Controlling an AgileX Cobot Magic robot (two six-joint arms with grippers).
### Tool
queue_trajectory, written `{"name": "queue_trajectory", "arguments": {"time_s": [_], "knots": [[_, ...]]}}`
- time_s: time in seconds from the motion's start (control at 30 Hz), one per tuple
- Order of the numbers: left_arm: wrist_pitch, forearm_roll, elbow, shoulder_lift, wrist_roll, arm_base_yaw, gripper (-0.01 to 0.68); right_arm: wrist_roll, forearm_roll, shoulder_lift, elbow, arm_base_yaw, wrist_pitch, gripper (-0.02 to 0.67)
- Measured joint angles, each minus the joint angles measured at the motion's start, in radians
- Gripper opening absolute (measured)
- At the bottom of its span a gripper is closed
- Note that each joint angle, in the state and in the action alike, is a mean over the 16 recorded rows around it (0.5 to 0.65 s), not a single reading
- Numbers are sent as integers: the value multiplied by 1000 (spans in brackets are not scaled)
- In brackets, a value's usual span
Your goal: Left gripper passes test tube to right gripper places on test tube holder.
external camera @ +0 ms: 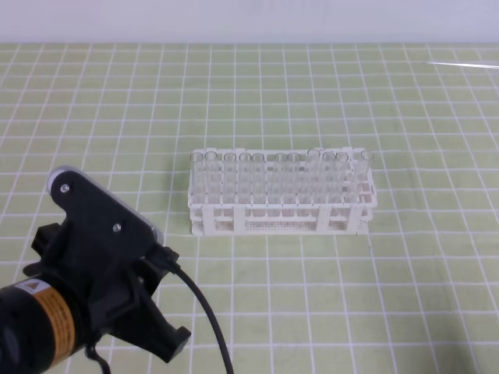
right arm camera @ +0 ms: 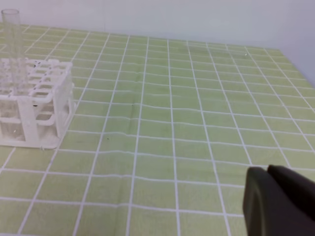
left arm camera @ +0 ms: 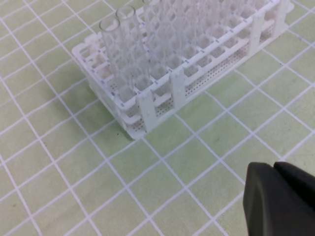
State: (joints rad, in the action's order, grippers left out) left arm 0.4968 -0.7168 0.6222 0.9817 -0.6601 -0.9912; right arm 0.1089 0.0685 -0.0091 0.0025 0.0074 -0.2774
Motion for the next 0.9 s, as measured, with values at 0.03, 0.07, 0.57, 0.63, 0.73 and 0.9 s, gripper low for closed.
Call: {"name": "queue_trajectory", "arguments": {"time_s": [0.03, 0.07, 0.57, 0.63, 0.73, 0.9], "knots": [[0, 0, 0, 0, 0, 0, 0, 0, 0, 0, 0, 0, 0, -2], [0, 0, 0, 0, 0, 0, 0, 0, 0, 0, 0, 0, 0, -2], [22, 49, -2, -138, 79, 22, 0, 0, 0, 0, 0, 0, 0, -2], [21, 62, -4, -197, 102, 45, 0, 0, 0, 0, 0, 0, 0, -2], [13, 86, -12, -299, 146, 97, 0, 0, 0, 0, 0, 0, 0, -2], [-33, 158, -48, -490, 269, 252, 0, 0, 0, 0, 0, 0, 0, -2]]}}
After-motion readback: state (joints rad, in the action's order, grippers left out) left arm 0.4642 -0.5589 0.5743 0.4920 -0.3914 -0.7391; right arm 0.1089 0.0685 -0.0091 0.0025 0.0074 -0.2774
